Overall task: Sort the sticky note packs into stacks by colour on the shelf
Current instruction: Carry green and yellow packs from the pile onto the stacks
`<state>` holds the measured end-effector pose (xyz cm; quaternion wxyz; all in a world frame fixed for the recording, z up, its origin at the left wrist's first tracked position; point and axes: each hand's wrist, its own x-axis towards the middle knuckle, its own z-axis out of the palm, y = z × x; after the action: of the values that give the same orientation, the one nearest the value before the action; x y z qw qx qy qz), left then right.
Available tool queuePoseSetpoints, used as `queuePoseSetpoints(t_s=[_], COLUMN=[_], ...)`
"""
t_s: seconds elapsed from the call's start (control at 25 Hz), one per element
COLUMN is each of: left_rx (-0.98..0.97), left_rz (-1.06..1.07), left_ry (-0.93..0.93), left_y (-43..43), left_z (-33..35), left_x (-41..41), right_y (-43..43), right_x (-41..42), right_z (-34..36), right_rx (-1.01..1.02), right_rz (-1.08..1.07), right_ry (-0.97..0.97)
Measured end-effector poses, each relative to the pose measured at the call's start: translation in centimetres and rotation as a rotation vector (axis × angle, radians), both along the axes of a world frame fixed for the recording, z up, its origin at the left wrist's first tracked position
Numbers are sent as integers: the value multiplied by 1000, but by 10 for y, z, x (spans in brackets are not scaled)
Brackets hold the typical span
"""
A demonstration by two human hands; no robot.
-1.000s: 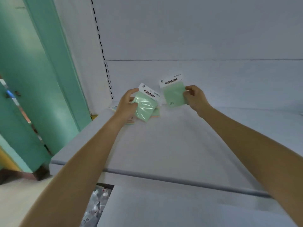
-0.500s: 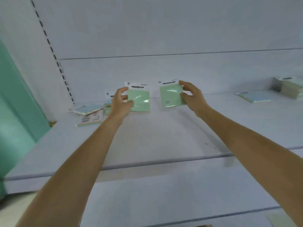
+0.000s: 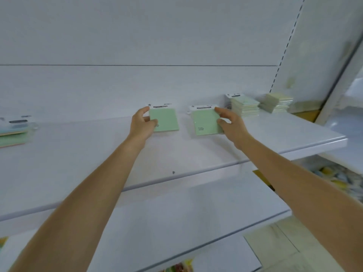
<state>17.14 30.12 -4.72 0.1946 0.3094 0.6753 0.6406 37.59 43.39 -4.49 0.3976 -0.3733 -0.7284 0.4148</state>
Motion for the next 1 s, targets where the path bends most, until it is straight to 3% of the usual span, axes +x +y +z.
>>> queuePoseSetpoints(t_s=[0.2, 0.4, 0.72, 1.0], left_rx=[18, 24, 51, 67], left_rz=[-28, -49, 0, 91], left_ry=[-13, 22, -1, 10], left_y=[81, 146, 236, 268], left_z=[9, 20, 29, 28], left_x=[78, 108, 104, 100], right_y=[66, 123, 211, 274], right_x=[86, 117, 117, 76], right_z=[0, 7, 32, 39], right_rx=[-14, -21, 45, 60], right_rz=[-60, -88, -129, 5], right_ry=[-21, 14, 53, -127])
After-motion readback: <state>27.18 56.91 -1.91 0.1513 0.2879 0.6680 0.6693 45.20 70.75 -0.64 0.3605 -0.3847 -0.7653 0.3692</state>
